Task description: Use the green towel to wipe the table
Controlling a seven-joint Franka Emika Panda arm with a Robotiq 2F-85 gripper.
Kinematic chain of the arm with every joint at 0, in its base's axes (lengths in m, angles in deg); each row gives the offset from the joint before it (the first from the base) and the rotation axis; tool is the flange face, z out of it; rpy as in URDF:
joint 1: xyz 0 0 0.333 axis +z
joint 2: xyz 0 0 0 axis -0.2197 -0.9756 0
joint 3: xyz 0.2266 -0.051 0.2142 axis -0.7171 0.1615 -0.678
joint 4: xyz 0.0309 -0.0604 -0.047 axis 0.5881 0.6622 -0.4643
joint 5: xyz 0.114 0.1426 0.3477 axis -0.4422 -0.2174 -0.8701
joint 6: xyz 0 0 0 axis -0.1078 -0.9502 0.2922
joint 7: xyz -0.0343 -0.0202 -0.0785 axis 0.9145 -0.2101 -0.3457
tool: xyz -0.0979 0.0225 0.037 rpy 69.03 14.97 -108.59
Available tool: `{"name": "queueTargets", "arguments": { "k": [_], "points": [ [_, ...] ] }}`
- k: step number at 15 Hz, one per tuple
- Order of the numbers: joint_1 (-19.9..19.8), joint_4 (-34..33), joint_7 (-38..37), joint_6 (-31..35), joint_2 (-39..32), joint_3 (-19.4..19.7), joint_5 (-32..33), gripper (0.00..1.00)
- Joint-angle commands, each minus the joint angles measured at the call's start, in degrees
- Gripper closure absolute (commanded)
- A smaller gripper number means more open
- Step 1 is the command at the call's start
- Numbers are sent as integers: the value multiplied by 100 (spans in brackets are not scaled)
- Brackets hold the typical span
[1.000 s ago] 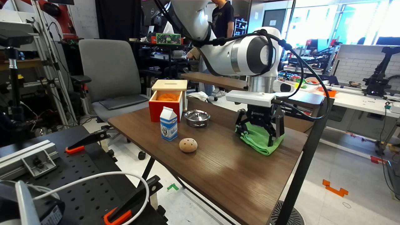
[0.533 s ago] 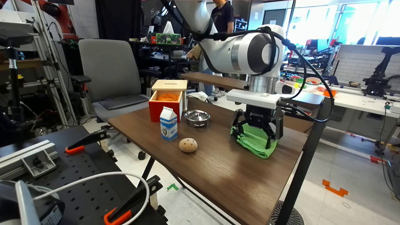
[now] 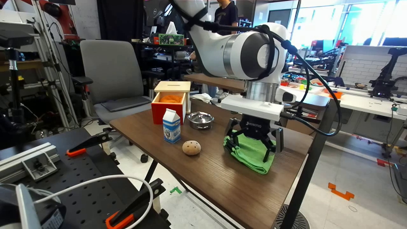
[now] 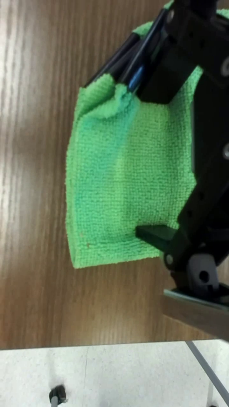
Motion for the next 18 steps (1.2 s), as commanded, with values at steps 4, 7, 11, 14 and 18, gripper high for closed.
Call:
{"name": "queueTargets", "arguments": {
  "k": [4,7,11,14,18],
  "points": [
    [-257,1882,690,824,1039,39,164,0],
    [-195,2001,593,1042,1060,129,178,0],
    [-38,1537,237,1296,745,179,146,0],
    [106,1007,-102,1306,419,199,99,0],
    [236,128,-522,1001,-54,157,-36,0]
  ]
}}
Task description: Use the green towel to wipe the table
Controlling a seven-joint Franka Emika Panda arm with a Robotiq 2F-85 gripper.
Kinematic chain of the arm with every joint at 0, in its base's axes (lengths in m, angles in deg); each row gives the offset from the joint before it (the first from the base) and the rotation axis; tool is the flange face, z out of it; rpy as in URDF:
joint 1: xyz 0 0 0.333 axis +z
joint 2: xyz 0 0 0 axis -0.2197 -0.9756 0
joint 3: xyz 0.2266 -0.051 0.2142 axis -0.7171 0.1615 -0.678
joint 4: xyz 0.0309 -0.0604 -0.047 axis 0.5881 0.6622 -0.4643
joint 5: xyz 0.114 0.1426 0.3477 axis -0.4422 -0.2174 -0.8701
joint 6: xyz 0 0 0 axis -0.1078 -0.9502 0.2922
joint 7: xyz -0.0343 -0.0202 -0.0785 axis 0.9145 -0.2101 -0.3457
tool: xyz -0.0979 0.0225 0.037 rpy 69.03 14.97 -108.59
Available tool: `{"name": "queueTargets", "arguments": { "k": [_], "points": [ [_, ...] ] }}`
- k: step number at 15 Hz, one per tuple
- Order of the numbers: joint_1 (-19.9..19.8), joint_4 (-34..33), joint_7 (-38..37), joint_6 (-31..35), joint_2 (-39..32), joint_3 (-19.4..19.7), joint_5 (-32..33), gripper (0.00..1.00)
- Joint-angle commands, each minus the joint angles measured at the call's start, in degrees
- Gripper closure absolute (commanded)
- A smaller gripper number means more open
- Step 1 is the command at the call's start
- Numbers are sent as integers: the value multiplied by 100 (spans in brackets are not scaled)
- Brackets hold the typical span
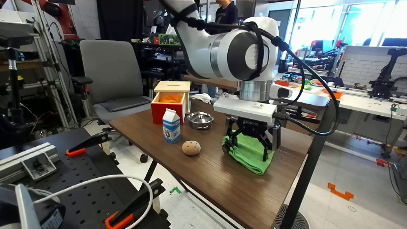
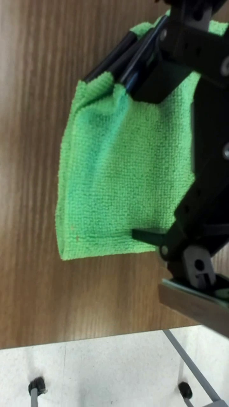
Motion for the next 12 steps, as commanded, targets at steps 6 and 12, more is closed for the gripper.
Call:
{"name": "queueTargets", "arguments": {
  "k": [6,12],
  "points": [
    [286,-2224,-800,-651,-1313,49,-98,0],
    [330,-3125,-858,-846,-1728,-4,-101,0]
  ]
}}
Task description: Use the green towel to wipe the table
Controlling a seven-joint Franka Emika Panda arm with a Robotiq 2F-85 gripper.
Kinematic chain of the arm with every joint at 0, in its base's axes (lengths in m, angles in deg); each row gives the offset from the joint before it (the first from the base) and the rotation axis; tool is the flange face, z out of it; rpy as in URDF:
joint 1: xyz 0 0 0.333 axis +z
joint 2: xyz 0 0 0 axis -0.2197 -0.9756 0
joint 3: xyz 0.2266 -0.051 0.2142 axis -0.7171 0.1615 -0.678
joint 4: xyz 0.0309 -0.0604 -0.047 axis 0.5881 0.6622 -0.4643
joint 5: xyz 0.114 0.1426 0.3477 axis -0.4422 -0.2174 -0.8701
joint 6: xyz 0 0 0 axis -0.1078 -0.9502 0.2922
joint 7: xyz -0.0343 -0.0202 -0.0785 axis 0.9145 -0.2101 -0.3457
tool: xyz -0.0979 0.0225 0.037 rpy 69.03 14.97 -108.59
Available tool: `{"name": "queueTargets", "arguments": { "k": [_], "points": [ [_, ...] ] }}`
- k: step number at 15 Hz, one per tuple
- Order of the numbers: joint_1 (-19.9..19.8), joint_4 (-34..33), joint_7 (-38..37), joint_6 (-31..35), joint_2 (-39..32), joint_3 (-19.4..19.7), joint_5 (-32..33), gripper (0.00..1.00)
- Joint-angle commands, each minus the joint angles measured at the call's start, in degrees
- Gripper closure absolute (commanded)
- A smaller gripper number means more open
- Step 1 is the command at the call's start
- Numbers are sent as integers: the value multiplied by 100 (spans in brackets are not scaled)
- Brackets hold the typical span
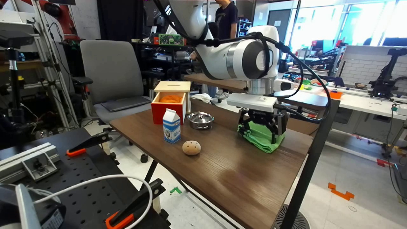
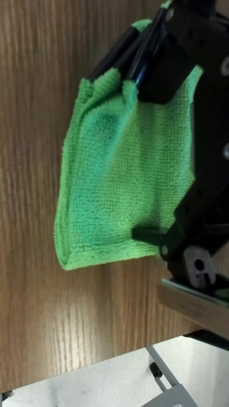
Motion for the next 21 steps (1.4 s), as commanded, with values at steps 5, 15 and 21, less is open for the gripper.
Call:
{"name": "queueTargets", "arguments": {
  "k": [5,15,21],
  "points": [
    [-63,-277,169,-161,-177,-83,-94,0],
    [-390,2209,1199,818,1121,-177,66,0],
    [-655,3662,1868,1107,1909,-6,324,0]
  ]
}}
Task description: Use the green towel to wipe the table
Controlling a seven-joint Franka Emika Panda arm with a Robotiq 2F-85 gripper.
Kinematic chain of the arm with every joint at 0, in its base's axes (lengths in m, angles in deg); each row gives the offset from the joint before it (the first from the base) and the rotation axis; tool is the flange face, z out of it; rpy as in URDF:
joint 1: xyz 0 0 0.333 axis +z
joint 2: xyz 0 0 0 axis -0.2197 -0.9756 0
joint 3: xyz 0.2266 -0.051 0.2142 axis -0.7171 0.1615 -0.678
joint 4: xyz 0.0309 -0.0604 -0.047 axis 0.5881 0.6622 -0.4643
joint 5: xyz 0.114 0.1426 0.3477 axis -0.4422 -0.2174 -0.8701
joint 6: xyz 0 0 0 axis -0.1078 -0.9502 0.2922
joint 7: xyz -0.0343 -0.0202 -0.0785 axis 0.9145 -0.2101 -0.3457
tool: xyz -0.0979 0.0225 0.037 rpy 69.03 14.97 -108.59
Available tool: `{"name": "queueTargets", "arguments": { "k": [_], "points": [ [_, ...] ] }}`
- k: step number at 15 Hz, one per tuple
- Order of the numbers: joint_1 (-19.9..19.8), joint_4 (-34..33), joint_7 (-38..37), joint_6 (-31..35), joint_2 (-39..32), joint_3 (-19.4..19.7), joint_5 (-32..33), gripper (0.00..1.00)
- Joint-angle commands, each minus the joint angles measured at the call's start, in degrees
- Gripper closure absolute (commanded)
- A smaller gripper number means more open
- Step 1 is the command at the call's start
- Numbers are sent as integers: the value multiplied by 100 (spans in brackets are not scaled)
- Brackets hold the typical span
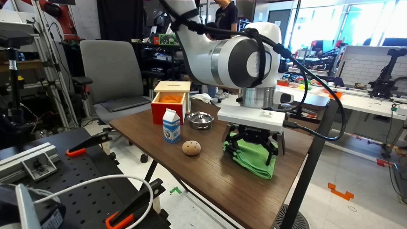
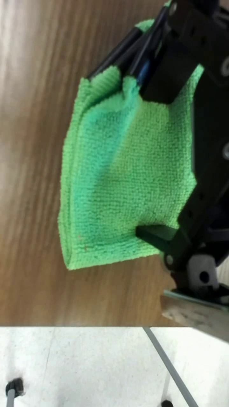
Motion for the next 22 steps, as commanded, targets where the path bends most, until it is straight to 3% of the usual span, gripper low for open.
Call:
{"name": "queueTargets", "arguments": {
  "k": [1,6,12,14,15,18,19,22],
  "points": [
    [-190,1094,311,227,626,39,263,0],
    [-52,1743,18,260,1051,301,556,0],
    [51,1782,-510,139,1659,272,432,0],
    [449,1731,-801,-267,1886,614,937,0],
    [721,1582,-1050,-826,1993,806,1259,0],
    [1017,1329,-1243,-2105,2319,816,1518,0],
    [693,1387,-1122,-1488,2063,632,1386,0],
    [844,1309,-1198,-2007,2302,598,1418,0]
  ]
}}
